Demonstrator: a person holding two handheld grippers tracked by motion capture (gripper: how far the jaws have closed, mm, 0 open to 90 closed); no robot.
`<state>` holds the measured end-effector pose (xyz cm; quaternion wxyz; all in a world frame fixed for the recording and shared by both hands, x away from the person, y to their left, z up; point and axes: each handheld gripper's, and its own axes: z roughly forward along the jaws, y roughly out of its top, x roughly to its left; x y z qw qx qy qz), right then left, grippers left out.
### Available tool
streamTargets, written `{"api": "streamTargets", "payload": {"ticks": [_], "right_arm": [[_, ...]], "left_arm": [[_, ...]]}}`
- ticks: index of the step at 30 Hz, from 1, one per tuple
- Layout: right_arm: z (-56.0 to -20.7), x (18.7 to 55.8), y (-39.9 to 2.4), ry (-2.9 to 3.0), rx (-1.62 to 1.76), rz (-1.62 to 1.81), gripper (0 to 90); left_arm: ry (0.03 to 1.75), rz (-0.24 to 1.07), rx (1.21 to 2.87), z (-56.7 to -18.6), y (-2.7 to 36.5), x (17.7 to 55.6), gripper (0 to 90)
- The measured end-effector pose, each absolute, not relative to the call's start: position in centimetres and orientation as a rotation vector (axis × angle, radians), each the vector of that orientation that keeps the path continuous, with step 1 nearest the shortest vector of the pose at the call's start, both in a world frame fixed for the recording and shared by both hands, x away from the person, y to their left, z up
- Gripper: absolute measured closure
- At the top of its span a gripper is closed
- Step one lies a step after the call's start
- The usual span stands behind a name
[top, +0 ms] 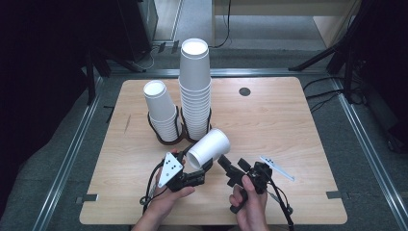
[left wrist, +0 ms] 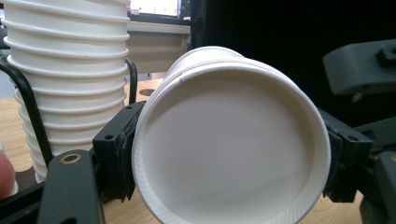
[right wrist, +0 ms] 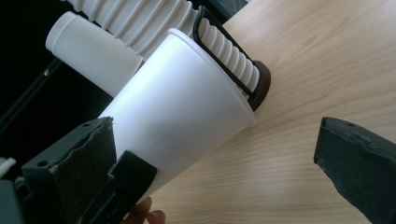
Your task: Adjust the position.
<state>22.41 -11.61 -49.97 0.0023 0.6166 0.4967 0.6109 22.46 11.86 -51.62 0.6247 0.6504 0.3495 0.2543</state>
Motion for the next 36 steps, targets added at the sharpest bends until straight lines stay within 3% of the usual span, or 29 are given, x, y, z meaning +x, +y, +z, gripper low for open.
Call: {"api": "streamTargets", "payload": {"ticks": [20, 36], "right_arm": [[-50.5, 24.0, -9.5, 1.147, 2.520, 2.248, 0.0], [-51.1, 25.5, -8.6, 1.082, 2.625, 2.350, 0.0]], "left_arm": [[0.776, 0.598, 1.492, -51.7, 11.5, 22.2, 22.7], [0.755, 0.600, 1.500, -51.7, 11.1, 22.1, 22.7]]}}
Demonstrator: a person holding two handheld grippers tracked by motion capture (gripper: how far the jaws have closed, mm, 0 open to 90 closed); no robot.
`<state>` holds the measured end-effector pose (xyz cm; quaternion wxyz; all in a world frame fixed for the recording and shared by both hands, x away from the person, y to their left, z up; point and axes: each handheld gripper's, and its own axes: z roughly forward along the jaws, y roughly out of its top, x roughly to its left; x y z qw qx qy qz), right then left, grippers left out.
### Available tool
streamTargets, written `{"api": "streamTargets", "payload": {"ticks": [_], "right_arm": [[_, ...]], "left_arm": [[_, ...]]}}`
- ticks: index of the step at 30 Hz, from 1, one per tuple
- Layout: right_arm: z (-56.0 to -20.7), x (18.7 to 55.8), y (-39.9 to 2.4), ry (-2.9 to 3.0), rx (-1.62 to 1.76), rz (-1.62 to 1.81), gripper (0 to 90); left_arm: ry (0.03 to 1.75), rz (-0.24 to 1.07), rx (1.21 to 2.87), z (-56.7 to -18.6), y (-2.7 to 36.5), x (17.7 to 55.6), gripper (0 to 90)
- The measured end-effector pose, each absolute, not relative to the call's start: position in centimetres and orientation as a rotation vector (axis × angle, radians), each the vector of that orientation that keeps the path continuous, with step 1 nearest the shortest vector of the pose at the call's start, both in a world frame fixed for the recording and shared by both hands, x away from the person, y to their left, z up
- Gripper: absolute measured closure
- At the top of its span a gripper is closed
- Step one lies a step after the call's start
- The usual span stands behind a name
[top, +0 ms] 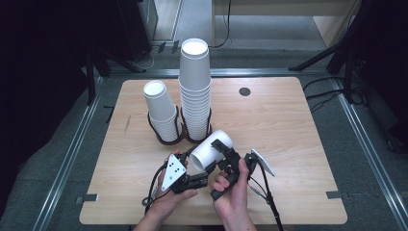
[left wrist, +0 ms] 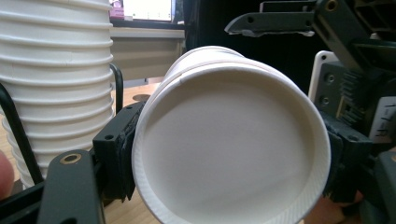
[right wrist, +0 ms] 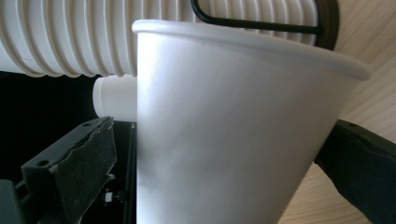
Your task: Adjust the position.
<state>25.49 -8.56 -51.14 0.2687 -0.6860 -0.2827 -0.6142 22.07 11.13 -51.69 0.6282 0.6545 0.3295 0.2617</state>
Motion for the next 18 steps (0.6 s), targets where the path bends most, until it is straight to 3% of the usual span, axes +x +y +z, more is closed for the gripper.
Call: {"api": "streamTargets", "payload": {"ticks": [10, 18], "right_arm": [[-51.53, 26.25, -8.17, -0.752, -1.806, -1.641, 0.0], [-51.55, 26.10, -8.13, -0.747, -1.814, -1.649, 13.1]], "left_arm": [[0.743, 0.593, 1.505, -51.59, 11.02, 21.95, 22.7], [0.737, 0.600, 1.498, -51.55, 11.15, 21.98, 22.2]]}}
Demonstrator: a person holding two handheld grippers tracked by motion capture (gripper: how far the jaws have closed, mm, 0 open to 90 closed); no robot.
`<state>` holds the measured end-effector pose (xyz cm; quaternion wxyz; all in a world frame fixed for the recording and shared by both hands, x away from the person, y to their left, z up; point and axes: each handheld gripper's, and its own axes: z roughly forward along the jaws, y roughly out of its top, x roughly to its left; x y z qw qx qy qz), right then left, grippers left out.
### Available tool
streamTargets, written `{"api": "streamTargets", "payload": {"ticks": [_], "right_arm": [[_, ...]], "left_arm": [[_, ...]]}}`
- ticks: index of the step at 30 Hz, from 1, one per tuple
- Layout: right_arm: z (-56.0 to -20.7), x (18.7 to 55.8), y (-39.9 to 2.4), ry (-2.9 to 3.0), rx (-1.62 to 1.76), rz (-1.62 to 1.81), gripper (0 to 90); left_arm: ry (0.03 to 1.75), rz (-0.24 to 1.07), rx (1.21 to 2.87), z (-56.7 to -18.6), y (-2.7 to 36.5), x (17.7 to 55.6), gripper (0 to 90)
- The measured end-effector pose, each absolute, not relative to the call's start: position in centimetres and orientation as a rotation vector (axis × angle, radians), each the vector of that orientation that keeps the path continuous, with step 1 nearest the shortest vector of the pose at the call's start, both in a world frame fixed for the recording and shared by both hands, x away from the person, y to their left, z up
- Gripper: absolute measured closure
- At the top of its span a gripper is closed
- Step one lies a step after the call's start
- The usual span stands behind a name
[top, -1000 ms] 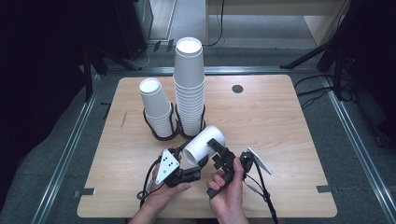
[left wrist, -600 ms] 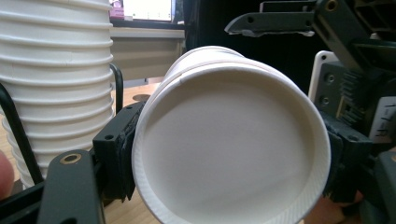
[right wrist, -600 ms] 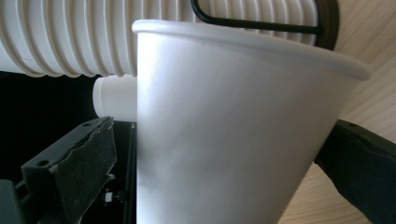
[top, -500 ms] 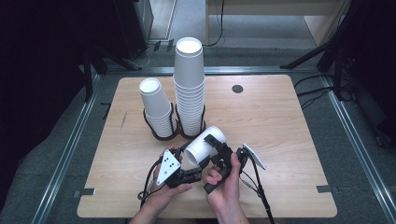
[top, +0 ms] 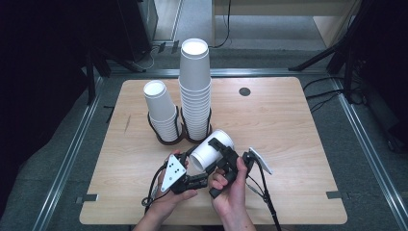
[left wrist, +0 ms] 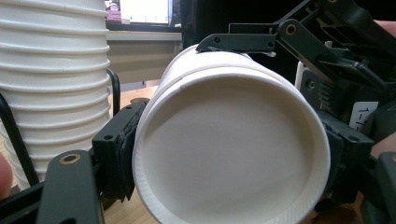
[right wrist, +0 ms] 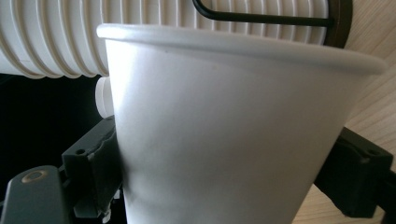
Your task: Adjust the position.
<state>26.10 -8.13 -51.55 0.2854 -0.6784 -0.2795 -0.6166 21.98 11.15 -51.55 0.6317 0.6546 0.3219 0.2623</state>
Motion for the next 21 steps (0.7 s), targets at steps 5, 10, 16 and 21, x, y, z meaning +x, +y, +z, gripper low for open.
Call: {"api": "streamTargets", "payload": {"ticks": [5, 10, 16, 21], "right_arm": [[-51.6, 26.1, -8.1, -0.750, -1.799, -1.660, 14.2], [-51.6, 26.0, -7.9, -0.764, -1.796, -1.678, 14.8], [-51.6, 25.9, -7.7, -0.796, -1.808, -1.696, 15.0], [-51.3, 25.8, -7.8, -0.822, -1.799, -1.727, 15.0]], "left_arm": [[0.737, 0.592, 1.496, -51.6, 11.2, 22.1, 21.5], [0.742, 0.590, 1.515, -51.4, 11.4, 22.1, 20.9], [0.780, 0.540, 1.552, -50.9, 11.7, 22.1, 20.5], [0.796, 0.522, 1.566, -50.5, 12.1, 22.1, 11.9]]}}
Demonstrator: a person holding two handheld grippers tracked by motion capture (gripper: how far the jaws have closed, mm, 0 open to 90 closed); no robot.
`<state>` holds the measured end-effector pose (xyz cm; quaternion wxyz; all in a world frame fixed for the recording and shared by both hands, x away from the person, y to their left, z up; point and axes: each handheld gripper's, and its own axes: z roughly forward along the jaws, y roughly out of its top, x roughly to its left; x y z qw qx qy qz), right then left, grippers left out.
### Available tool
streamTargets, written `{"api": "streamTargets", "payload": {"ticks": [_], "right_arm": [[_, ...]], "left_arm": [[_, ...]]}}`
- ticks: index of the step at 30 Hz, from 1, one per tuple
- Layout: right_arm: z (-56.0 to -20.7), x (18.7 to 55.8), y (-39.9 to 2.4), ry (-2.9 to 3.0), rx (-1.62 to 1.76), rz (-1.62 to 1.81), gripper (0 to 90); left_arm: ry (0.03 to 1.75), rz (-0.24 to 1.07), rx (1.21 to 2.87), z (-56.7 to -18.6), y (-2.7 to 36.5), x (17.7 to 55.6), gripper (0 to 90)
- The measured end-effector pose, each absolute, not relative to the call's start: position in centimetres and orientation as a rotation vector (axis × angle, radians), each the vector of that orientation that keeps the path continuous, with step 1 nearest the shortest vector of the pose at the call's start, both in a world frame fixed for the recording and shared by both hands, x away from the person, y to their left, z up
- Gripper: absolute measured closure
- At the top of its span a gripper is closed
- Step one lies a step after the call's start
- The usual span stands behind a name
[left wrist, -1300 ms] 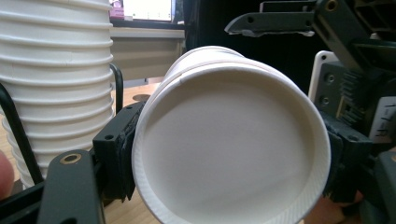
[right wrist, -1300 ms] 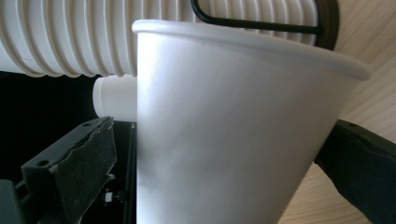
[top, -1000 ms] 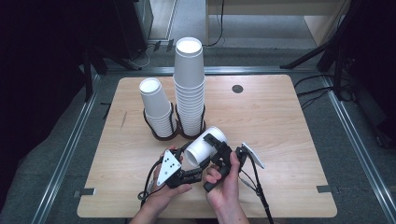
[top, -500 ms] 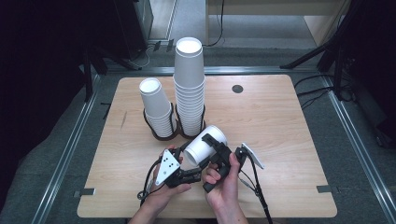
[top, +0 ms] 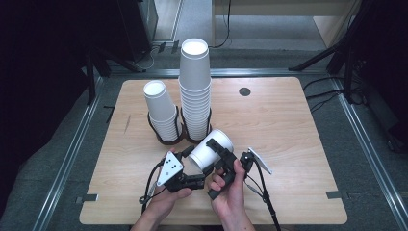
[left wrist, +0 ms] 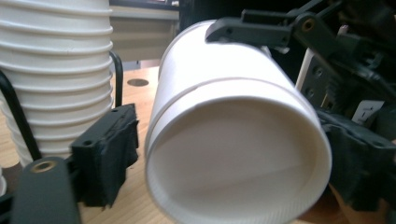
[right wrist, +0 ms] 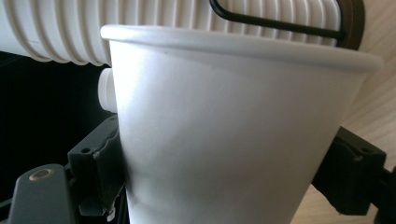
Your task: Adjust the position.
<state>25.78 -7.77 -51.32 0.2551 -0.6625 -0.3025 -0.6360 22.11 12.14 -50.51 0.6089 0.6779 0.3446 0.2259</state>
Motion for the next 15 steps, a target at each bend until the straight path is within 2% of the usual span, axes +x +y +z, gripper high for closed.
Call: {"api": "streamTargets", "payload": {"ticks": [7, 15], "right_arm": [[-50.7, 26.1, -8.1, -0.855, -1.822, -1.809, 15.1], [-50.1, 26.6, -8.8, -0.948, -1.847, -1.902, 15.0]], "left_arm": [[0.802, 0.493, 1.586, -50.2, 12.5, 22.1, 1.7], [0.805, 0.474, 1.591, -50.1, 12.8, 22.2, 0.0]]}}
